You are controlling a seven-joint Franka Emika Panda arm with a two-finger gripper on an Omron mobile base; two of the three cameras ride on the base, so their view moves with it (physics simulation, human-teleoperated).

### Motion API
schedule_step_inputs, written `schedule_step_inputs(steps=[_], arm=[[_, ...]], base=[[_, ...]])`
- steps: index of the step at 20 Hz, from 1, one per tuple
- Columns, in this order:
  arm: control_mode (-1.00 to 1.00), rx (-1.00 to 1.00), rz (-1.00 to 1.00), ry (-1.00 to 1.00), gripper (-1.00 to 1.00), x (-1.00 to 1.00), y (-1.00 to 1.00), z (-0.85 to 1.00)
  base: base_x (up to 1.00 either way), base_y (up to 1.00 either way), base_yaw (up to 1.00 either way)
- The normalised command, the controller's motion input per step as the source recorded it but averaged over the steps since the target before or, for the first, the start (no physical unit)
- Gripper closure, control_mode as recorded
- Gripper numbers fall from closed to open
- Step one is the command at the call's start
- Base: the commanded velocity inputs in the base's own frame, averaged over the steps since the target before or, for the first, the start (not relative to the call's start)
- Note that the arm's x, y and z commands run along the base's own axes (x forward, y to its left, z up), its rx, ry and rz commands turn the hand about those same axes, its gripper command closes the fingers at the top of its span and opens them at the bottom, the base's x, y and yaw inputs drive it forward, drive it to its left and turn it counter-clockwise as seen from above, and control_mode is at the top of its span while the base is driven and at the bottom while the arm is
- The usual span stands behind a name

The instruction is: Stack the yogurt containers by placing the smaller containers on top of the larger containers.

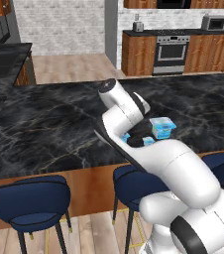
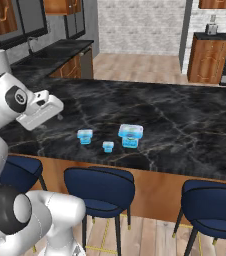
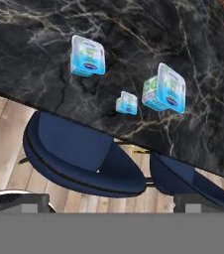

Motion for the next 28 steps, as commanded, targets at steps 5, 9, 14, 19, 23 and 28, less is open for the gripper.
schedule_step_inputs(steps=[5,9,14,19,23,28], arm=[[-1.0,0.0,0.08,0.02,-1.0,0.23,0.0,-0.32],[-1.0,0.0,0.06,0.0,-1.0,0.26,0.0,-0.23],[-1.0,0.0,0.07,0.0,-1.0,0.26,0.0,-0.23],[-1.0,0.0,0.06,0.0,-1.0,0.23,0.0,-0.27],[-1.0,0.0,0.04,0.0,-1.0,0.2,0.0,-0.26],[-1.0,0.0,0.01,0.0,-1.0,0.19,0.0,-0.23]], base=[[0.0,0.0,0.0],[0.0,0.0,0.0],[0.0,0.0,0.0],[0.0,0.0,0.0],[0.0,0.0,0.0],[0.0,0.0,0.0]])
